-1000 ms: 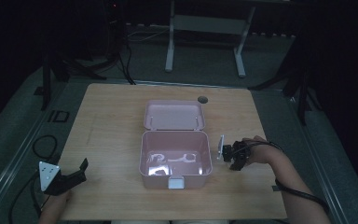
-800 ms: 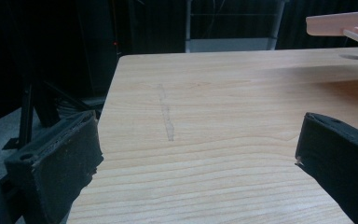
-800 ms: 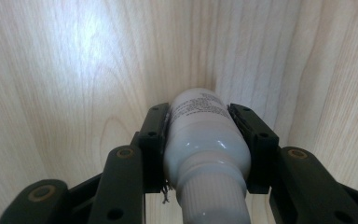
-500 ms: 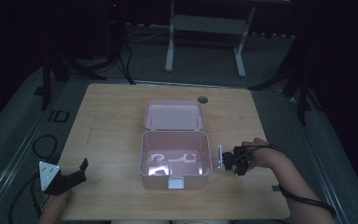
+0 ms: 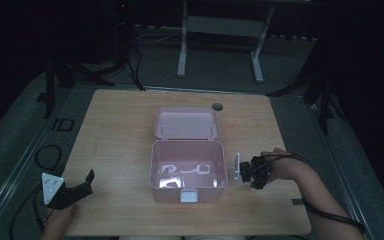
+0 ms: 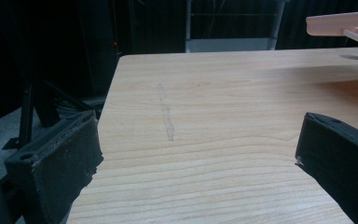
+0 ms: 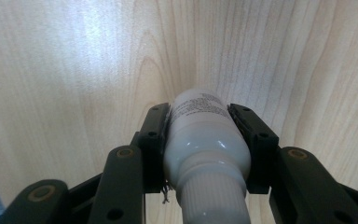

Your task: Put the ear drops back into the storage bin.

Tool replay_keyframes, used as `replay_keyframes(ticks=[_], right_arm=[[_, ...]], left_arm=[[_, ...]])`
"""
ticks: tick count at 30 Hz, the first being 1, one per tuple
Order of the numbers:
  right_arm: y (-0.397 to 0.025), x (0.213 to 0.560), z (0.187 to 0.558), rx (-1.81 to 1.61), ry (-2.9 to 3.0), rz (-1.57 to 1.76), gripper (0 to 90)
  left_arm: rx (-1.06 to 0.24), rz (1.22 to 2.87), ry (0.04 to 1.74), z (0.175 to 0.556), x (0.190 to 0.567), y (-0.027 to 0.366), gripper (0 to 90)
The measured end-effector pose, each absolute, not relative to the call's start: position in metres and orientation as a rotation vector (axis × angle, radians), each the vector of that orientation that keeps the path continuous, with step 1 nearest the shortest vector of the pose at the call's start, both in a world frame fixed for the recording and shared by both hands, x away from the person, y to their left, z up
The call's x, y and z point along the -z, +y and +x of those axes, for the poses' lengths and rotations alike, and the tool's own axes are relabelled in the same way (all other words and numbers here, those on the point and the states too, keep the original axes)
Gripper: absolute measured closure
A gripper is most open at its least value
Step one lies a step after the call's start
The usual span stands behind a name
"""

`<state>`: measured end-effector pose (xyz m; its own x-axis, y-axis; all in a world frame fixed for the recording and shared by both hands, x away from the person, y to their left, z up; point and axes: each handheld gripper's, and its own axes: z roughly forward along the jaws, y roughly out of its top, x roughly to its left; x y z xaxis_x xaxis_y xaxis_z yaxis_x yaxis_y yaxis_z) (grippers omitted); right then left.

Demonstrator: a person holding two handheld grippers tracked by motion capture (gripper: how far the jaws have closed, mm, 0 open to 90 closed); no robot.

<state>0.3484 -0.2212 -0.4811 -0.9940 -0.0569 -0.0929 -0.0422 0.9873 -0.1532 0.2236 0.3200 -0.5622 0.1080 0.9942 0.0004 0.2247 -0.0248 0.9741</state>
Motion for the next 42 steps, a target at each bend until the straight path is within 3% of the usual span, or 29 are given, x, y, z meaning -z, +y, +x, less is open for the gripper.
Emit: replay_keyframes(ticks=[23, 42], right_arm=[[-0.21, 0.418, 0.334, 0.202, 3.02, -0.052, 59.5], [-0.169, 0.353, 0.336, 0.134, 2.998, -0.049, 59.6]], left_arm=[[-1.022, 1.433, 1.287, 0.224, 0.562, 0.32, 0.4], [-1.019, 1.433, 1.287, 0.224, 0.562, 0.32, 0.4]])
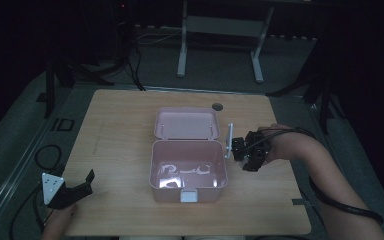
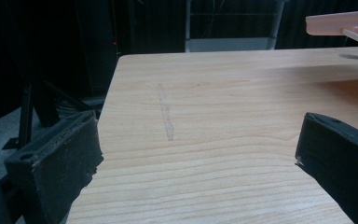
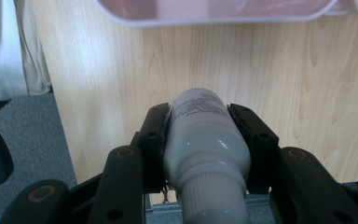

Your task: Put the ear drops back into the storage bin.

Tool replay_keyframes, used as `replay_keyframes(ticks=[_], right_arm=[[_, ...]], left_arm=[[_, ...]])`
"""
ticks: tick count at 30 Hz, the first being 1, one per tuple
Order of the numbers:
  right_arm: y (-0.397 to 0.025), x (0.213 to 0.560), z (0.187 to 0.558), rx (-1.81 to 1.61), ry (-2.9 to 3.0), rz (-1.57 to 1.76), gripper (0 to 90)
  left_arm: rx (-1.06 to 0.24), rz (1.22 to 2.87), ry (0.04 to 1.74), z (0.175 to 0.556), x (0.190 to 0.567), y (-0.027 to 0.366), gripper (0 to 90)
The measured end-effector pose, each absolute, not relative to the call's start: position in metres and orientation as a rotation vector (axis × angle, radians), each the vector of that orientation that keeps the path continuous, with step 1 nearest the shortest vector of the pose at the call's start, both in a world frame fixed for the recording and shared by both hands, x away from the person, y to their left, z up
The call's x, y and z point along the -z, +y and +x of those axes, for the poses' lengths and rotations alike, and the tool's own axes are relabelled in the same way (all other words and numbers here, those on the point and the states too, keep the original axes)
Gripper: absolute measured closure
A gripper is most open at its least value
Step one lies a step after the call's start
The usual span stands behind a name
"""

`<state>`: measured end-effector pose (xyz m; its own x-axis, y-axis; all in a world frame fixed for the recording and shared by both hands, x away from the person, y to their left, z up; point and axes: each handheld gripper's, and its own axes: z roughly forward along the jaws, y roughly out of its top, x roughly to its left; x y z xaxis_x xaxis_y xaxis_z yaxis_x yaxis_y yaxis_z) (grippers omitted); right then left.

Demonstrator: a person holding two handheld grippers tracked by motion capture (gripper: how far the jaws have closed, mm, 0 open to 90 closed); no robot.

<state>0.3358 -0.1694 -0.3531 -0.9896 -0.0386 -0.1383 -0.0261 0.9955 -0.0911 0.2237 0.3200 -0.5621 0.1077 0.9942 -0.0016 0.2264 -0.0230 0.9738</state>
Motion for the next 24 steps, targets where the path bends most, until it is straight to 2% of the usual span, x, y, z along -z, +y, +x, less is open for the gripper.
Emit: replay_keyframes(ticks=[12, 24], right_arm=[[-0.138, 0.347, 0.339, 0.091, 3.0, -0.109, 59.5], [-0.109, 0.366, 0.339, 0.091, 3.005, -0.175, 59.6]], left_arm=[[-1.017, 1.433, 1.285, 0.224, 0.562, 0.32, 0.4], [-1.015, 1.434, 1.286, 0.224, 0.562, 0.32, 0.4]])
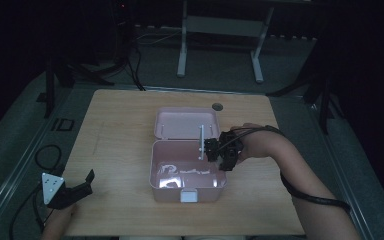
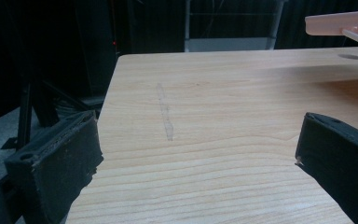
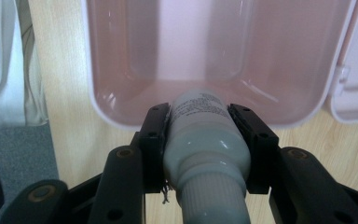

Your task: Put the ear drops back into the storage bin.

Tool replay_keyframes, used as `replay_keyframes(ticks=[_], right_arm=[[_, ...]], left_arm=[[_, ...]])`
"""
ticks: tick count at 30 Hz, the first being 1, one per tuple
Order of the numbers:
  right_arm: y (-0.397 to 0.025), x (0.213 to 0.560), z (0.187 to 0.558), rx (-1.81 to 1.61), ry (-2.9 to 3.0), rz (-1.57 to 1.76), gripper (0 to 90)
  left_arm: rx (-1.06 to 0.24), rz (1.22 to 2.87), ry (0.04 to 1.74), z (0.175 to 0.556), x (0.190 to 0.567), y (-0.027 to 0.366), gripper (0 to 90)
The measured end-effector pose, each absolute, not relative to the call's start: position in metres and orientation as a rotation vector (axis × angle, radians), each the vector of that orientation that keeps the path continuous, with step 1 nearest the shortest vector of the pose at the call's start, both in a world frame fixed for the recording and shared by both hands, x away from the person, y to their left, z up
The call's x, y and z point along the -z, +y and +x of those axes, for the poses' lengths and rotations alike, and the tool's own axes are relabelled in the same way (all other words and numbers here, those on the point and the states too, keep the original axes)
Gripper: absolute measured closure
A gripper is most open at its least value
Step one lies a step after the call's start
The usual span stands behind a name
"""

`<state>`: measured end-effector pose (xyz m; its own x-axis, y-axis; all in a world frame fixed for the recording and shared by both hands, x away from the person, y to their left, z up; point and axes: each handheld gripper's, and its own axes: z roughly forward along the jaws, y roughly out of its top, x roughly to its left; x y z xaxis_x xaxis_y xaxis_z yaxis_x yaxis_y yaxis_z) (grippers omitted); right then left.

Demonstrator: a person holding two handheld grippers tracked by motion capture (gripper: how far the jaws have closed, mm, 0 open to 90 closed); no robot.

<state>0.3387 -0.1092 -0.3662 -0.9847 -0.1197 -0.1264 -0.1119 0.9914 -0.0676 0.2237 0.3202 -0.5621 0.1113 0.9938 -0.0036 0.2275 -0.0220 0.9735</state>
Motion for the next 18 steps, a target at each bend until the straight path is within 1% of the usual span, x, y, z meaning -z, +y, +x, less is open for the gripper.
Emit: replay_keyframes(ticks=[7, 11, 18], right_arm=[[-0.098, 0.379, 0.339, 0.08, 3.012, -0.192, 59.5], [-0.092, 0.4, 0.34, 0.113, 3.022, -0.208, 59.5], [-0.088, 0.423, 0.345, 0.101, 3.034, -0.184, 59.5]], left_arm=[[-1.015, 1.434, 1.286, 0.224, 0.562, 0.32, 0.4], [-1.013, 1.434, 1.285, 0.224, 0.562, 0.32, 0.4], [-1.012, 1.434, 1.285, 0.224, 0.562, 0.32, 0.3]])
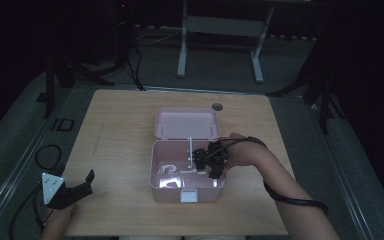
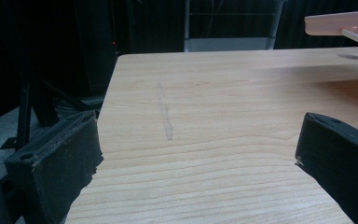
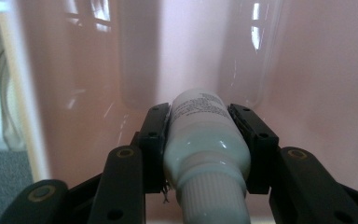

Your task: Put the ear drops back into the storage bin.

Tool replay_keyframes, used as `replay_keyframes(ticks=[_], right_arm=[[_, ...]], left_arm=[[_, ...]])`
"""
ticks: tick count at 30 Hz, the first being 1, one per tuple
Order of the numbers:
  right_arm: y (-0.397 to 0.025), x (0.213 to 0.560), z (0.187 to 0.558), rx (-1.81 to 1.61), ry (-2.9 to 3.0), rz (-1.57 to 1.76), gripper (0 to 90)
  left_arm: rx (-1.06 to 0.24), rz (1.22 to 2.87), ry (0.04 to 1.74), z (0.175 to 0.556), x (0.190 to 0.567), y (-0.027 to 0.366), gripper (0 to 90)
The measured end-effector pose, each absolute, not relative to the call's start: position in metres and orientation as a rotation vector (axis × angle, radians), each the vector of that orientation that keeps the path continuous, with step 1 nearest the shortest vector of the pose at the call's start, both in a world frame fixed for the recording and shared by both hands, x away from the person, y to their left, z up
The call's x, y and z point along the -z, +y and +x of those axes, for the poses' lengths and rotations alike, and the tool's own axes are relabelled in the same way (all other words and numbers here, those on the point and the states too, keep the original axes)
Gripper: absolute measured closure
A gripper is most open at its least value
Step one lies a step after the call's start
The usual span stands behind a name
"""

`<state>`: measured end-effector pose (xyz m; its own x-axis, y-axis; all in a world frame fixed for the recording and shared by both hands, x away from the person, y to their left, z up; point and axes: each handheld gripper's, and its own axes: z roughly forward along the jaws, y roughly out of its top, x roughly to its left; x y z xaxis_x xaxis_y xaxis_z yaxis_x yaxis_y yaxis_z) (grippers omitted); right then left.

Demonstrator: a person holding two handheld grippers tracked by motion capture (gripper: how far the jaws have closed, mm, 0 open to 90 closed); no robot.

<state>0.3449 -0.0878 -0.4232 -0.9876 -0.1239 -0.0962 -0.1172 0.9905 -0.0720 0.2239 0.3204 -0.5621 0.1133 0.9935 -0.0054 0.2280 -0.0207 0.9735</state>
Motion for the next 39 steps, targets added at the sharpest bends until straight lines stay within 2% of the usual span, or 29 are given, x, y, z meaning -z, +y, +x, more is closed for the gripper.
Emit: replay_keyframes(ticks=[15, 27, 39], right_arm=[[-0.082, 0.456, 0.346, 0.074, 3.048, -0.195, 59.5], [-0.073, 0.483, 0.352, 0.237, 3.052, -0.168, 59.5], [-0.071, 0.49, 0.354, 0.281, 3.061, -0.148, 59.3]], left_arm=[[-1.012, 1.436, 1.285, 0.224, 0.562, 0.32, 0.4], [-1.01, 1.434, 1.284, 0.224, 0.562, 0.32, 0.4], [-1.011, 1.435, 1.284, 0.224, 0.562, 0.32, 0.4]])
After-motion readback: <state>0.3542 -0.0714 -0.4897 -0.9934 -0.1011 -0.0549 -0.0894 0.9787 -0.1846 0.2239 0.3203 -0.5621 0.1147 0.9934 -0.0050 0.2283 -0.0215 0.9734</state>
